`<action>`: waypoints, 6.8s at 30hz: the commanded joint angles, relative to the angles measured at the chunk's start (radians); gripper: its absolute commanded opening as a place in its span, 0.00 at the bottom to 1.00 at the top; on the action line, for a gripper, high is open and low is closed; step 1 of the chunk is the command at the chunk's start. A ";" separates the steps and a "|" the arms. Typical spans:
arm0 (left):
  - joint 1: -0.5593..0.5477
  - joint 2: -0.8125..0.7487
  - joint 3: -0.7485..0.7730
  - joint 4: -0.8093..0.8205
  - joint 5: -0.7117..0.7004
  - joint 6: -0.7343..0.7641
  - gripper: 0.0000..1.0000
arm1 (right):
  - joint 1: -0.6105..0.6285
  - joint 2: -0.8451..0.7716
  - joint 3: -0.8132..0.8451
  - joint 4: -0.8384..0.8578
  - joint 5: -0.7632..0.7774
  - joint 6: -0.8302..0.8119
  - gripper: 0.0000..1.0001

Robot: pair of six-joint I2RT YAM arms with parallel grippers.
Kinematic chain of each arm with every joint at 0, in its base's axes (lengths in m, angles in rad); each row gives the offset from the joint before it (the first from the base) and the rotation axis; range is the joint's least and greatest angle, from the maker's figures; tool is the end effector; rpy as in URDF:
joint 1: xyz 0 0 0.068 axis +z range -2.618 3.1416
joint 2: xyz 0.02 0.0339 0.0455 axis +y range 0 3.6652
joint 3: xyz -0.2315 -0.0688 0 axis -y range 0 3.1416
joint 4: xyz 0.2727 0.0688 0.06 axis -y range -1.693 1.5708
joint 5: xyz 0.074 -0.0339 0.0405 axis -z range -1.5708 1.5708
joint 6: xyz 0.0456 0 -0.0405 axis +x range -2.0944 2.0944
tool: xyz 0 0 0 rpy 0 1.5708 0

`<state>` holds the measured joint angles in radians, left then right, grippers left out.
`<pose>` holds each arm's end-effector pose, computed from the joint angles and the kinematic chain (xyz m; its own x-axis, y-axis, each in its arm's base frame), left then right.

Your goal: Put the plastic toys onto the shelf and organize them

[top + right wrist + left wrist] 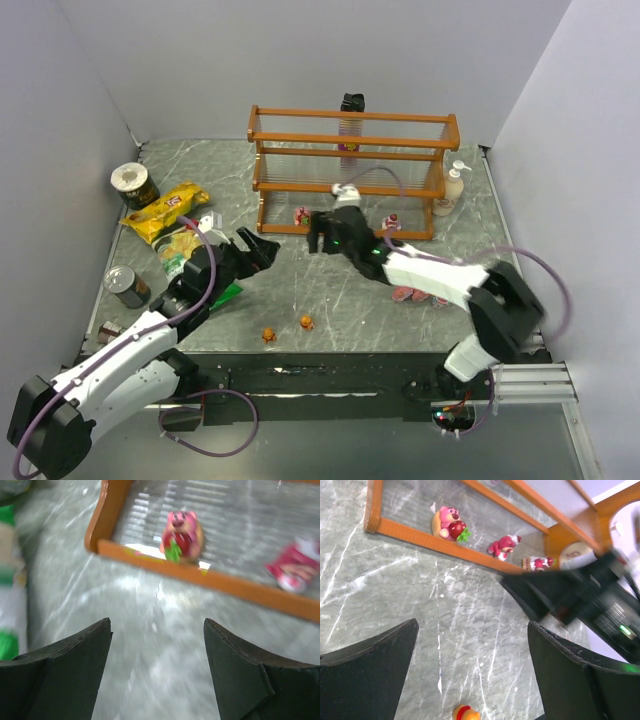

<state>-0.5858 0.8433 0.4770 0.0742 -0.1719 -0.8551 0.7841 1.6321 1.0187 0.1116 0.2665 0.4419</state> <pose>0.2177 -0.1351 0.2105 -0.4655 -0.5834 -0.6655 0.0868 0.7183 -0.6904 0.2883 0.2705 0.1799 -0.5293 0.0548 -0.8467 -0.3224 0.9101 0.2604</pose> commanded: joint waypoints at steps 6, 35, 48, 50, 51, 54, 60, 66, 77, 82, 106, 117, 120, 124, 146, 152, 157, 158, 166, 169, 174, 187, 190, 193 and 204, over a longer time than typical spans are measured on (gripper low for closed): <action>0.004 -0.010 -0.028 0.044 0.086 0.016 0.96 | -0.028 -0.486 -0.278 -0.277 0.062 -0.008 0.82; 0.006 0.040 -0.032 0.070 0.156 0.034 0.96 | -0.221 -0.560 -0.465 -0.510 0.103 0.146 0.92; 0.006 0.042 -0.031 0.072 0.164 0.033 0.96 | -0.226 -0.445 -0.424 -0.507 0.088 0.202 0.64; 0.006 0.040 -0.031 0.073 0.164 0.031 0.96 | -0.224 -0.439 -0.425 -0.497 0.089 0.207 0.58; 0.006 0.040 -0.031 0.073 0.164 0.031 0.96 | -0.226 -0.437 -0.427 -0.491 0.088 0.205 0.56; 0.006 0.040 -0.031 0.073 0.164 0.031 0.96 | -0.226 -0.419 -0.428 -0.478 0.083 0.210 0.46; 0.006 0.034 -0.035 0.073 0.164 0.031 0.96 | -0.188 -0.400 -0.413 -0.446 0.031 0.195 0.25; 0.006 0.028 -0.032 0.068 0.164 0.033 0.96 | -0.068 -0.327 -0.297 -0.472 0.040 0.196 0.24; 0.006 0.022 -0.034 0.059 0.161 0.033 0.96 | 0.033 -0.098 -0.131 -0.503 0.045 0.179 0.35; 0.006 0.019 -0.031 0.055 0.155 0.034 0.96 | 0.049 -0.054 -0.097 -0.510 0.051 0.162 0.51; 0.004 0.000 -0.035 0.039 0.130 0.028 0.96 | 0.069 -0.575 -0.440 -0.283 0.077 0.153 0.65; 0.006 0.019 -0.032 0.045 0.137 0.031 0.96 | 0.078 -0.370 -0.356 -0.336 -0.004 0.224 0.01; 0.006 0.017 -0.032 0.042 0.130 0.030 0.96 | 0.081 -0.319 -0.344 -0.285 -0.042 0.224 0.00; 0.006 0.011 -0.034 0.041 0.129 0.031 0.96 | 0.083 -0.249 -0.310 -0.267 -0.041 0.210 0.00; 0.006 0.002 -0.040 0.033 0.123 0.028 0.96 | 0.119 -0.307 -0.296 -0.256 -0.027 0.173 0.18; 0.006 0.010 -0.038 0.036 0.126 0.028 0.96 | 0.188 -0.350 -0.365 -0.216 0.175 0.201 0.54; 0.006 0.013 -0.041 0.042 0.126 0.030 0.96 | 0.205 -0.370 -0.485 -0.026 0.287 0.179 0.86; 0.006 0.014 -0.041 0.044 0.126 0.028 0.96 | 0.205 -0.367 -0.515 0.044 0.302 0.164 0.88; 0.006 0.036 -0.038 0.047 0.124 0.031 0.96 | 0.205 -0.240 -0.609 0.422 0.349 -0.034 1.00; 0.006 0.037 -0.040 0.047 0.120 0.031 0.96 | 0.205 -0.180 -0.624 0.523 0.329 -0.074 1.00; 0.006 0.049 -0.040 0.053 0.120 0.033 0.96 | 0.216 -0.071 -0.696 0.716 0.388 -0.066 0.94; 0.006 0.054 -0.041 0.052 0.104 0.036 0.96 | 0.251 0.140 -0.727 0.959 0.442 -0.066 0.87; 0.006 0.059 -0.040 0.053 0.107 0.036 0.96 | 0.248 0.141 -0.700 0.897 0.450 -0.045 0.78; 0.006 0.063 -0.040 0.056 0.112 0.037 0.96 | 0.250 0.140 -0.675 0.849 0.453 -0.038 0.67; 0.006 0.066 -0.040 0.059 0.120 0.037 0.96 | 0.250 0.026 -0.637 0.720 0.453 -0.054 0.24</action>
<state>-0.5835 0.9081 0.4446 0.0937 -0.0505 -0.8318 1.0271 1.7386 0.3466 0.9638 0.7456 0.3759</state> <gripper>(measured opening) 0.966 0.693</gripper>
